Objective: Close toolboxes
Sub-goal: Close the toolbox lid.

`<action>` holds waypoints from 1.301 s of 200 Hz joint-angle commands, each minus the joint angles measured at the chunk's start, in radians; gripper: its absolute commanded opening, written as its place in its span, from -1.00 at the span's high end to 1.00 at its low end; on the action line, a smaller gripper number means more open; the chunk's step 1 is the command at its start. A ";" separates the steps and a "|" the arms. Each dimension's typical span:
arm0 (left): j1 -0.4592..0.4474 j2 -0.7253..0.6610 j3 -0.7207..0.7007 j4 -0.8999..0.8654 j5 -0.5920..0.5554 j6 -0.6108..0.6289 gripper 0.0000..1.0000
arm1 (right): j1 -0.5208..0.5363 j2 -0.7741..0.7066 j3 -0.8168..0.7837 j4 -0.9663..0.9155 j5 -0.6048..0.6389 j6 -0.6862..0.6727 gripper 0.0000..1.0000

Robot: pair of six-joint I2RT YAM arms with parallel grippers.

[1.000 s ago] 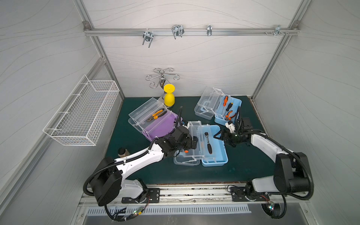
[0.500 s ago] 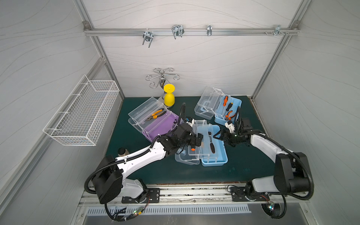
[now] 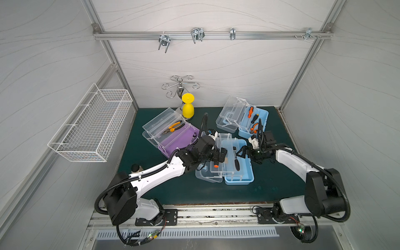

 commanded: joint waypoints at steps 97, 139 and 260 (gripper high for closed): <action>-0.028 -0.107 0.124 -0.012 0.074 0.134 -0.99 | 0.012 0.013 0.013 -0.021 0.012 0.003 -0.80; -0.020 -0.186 0.122 -0.106 -0.079 0.179 -0.99 | 0.011 0.017 0.015 -0.022 0.008 0.004 -0.63; 0.201 -0.319 -0.131 -0.052 -0.005 -0.010 -0.99 | 0.010 0.018 0.036 -0.018 -0.047 0.008 -0.49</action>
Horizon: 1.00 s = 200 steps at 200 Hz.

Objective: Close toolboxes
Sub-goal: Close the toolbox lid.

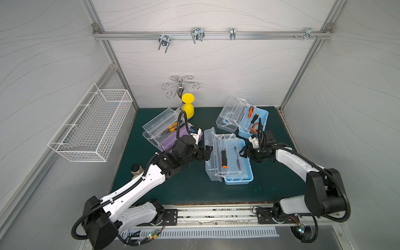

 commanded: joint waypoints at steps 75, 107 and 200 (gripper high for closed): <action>0.093 -0.018 -0.098 0.283 0.225 -0.103 -0.99 | 0.012 0.042 0.029 0.038 -0.132 0.028 -0.38; 0.090 0.042 -0.077 0.329 0.264 -0.121 -0.99 | 0.036 0.052 0.042 0.058 -0.143 0.048 -0.36; 0.061 0.142 -0.004 0.247 0.217 -0.121 -0.99 | 0.152 0.161 0.075 0.217 -0.111 0.187 -0.34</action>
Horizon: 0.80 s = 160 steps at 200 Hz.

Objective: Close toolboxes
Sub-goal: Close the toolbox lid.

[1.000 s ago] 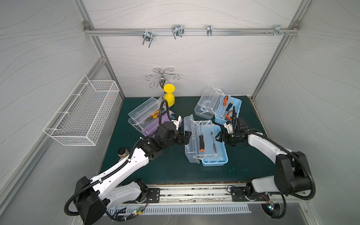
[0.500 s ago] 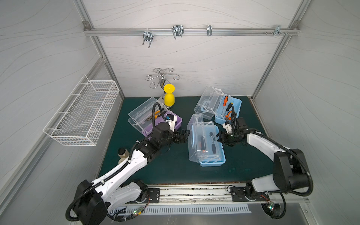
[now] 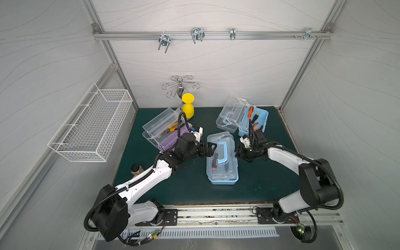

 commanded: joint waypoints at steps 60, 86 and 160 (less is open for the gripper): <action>-0.050 0.042 0.147 -0.182 -0.123 0.074 -0.99 | 0.054 0.050 0.066 0.043 0.053 0.038 -0.69; -0.072 0.070 0.192 -0.262 -0.186 0.094 -0.99 | 0.052 -0.010 0.064 -0.032 0.134 0.009 -0.78; -0.075 0.118 0.260 -0.398 -0.271 0.122 -0.99 | 0.043 -0.118 0.034 -0.181 0.308 -0.045 -0.83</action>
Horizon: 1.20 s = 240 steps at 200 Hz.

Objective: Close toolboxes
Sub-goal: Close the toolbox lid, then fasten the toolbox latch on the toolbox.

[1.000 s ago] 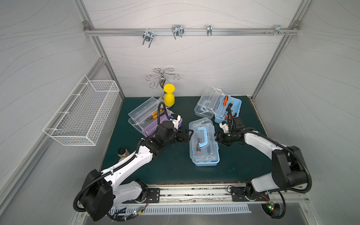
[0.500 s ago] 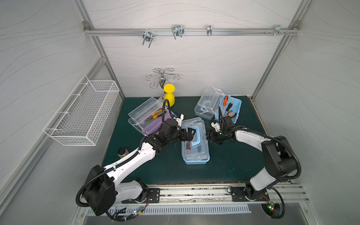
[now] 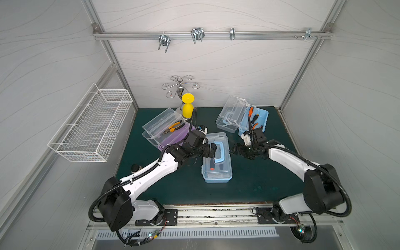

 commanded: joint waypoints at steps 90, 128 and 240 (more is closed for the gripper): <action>-0.023 0.109 0.143 -0.145 -0.058 0.050 -0.99 | 0.082 0.079 -0.078 0.061 0.021 0.007 -0.83; -0.030 0.157 0.170 -0.186 -0.078 0.064 -0.99 | 0.125 0.118 -0.068 0.135 -0.008 0.035 -0.84; -0.037 0.246 0.140 -0.206 -0.097 0.068 -0.99 | 0.288 -0.030 -0.331 0.371 0.274 0.036 -0.63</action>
